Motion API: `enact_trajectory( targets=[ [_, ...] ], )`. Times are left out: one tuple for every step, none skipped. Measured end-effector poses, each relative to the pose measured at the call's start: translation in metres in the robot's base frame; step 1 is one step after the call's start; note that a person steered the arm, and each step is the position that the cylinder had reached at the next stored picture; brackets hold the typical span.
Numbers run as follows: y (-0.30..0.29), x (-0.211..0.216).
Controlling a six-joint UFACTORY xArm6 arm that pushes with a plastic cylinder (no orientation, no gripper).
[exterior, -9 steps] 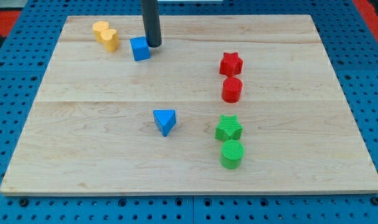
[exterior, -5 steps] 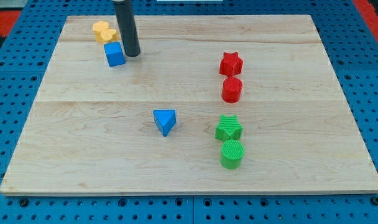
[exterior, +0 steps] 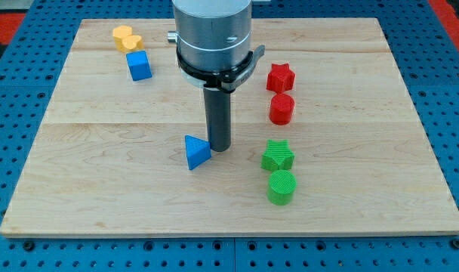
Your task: Push blue triangle towards bottom left
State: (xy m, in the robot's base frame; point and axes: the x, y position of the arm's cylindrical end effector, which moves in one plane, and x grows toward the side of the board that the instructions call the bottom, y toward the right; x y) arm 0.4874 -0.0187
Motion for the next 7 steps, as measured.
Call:
enact_trajectory(
  targets=[
    [-0.019,0.009],
    [-0.059,0.016],
    [-0.096,0.016],
    [-0.096,0.027],
    [-0.101,0.038],
    [-0.131,0.043],
    [-0.144,0.057]
  ],
)
